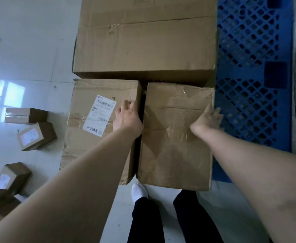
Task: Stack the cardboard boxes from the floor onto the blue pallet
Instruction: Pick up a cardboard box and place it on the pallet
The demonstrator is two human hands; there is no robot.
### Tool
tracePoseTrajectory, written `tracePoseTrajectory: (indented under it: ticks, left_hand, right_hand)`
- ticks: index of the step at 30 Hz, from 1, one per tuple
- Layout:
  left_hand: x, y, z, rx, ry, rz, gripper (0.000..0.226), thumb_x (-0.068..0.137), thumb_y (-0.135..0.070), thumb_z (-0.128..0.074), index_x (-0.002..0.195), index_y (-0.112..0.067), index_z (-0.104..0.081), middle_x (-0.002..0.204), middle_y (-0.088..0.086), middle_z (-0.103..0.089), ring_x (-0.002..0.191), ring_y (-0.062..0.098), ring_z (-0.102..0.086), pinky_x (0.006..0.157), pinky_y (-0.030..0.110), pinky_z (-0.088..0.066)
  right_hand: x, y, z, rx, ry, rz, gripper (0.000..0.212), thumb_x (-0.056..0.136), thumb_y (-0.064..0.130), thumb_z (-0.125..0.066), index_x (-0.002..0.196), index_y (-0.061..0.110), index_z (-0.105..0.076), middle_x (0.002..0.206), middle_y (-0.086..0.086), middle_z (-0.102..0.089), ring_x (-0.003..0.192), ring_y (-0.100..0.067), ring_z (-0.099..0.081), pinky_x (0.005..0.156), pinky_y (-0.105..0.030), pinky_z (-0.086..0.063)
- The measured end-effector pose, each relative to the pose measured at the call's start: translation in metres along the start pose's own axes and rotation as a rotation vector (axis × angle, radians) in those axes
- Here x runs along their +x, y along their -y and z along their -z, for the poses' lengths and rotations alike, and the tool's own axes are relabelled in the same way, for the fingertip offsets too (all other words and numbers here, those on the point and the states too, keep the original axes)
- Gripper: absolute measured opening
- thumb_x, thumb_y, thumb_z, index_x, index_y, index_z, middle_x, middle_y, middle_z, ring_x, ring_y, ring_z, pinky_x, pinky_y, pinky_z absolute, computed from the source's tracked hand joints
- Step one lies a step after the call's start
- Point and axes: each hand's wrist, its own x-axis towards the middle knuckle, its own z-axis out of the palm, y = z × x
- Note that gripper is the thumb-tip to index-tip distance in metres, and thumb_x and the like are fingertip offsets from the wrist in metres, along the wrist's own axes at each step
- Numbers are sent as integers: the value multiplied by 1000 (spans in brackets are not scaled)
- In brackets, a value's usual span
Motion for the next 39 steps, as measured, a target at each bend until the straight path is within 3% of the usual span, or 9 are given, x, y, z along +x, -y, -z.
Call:
tracePoseTrajectory:
  ticks: [2, 4, 9, 14, 20, 24, 28, 36, 39]
  left_hand:
    - [-8, 10, 6, -53, 0, 3, 74, 85, 5, -52, 148, -27, -27, 151, 2, -29, 135, 28, -33, 101, 42, -42]
    - [-17, 21, 16, -111, 18, -7, 59, 91, -1, -49, 143, -26, -37, 140, 5, -46, 123, 28, -48, 92, 40, -49]
    - [-51, 55, 47, -186, 60, -105, 29, 97, -18, -46, 119, -23, -63, 115, 5, -64, 93, 26, -60, 79, 36, -54]
    - [-105, 93, 77, -378, 38, -74, 27, 97, -16, -48, 119, -19, -64, 120, 3, -61, 97, 20, -58, 80, 31, -52]
    - [-183, 158, 88, -512, 65, -17, 26, 92, -14, -55, 116, -15, -67, 111, 5, -68, 103, 23, -64, 90, 33, -53]
    - [-224, 206, 93, -602, 18, 145, 25, 89, -10, -58, 112, -12, -68, 110, 9, -69, 101, 27, -65, 92, 38, -54]
    - [-274, 241, 94, -710, -50, 311, 20, 91, -10, -54, 106, -14, -67, 101, 14, -67, 88, 26, -64, 80, 33, -55]
    - [-367, 255, 82, -666, -92, 432, 19, 91, -10, -49, 96, -24, -61, 93, 4, -57, 85, 25, -55, 80, 29, -48]
    - [-390, 250, 71, -665, -79, 461, 28, 94, -17, -52, 120, -16, -63, 116, 4, -62, 107, 25, -60, 90, 30, -48]
  right_hand:
    - [-17, 11, 1, -9, -49, 136, 74, 89, 11, -60, 151, 21, -21, 157, -11, -20, 135, -30, -36, 95, -42, -48]
    - [-38, 21, 1, 70, -48, 264, 49, 91, 10, -59, 136, 22, -47, 138, -4, -50, 109, -22, -56, 64, -26, -46]
    - [-107, 40, -4, 231, 4, 453, 14, 91, 16, -62, 96, 23, -72, 95, 4, -70, 92, -14, -64, 70, -20, -41]
    - [-183, 49, -14, 199, 31, 548, 10, 88, 19, -65, 87, 27, -71, 83, 8, -65, 84, -13, -64, 69, -22, -44]
    - [-276, 75, -33, 81, 141, 667, 13, 91, 11, -60, 93, 16, -71, 91, 2, -66, 83, -11, -57, 59, -14, -39]
    - [-326, 99, -50, -16, 202, 794, 16, 89, 17, -63, 79, 29, -66, 88, 6, -69, 89, -13, -65, 76, -24, -50]
    - [-368, 103, -55, -113, 251, 947, 12, 88, 19, -60, 91, 25, -71, 89, 10, -67, 90, -10, -62, 78, -25, -48]
    - [-416, 76, -52, -250, 339, 1075, 13, 86, 19, -61, 90, 28, -69, 99, 9, -69, 91, -10, -60, 82, -27, -49]
    - [-426, 61, -49, -318, 368, 1079, 12, 88, 20, -61, 90, 28, -69, 102, 8, -69, 92, -10, -59, 82, -25, -48]
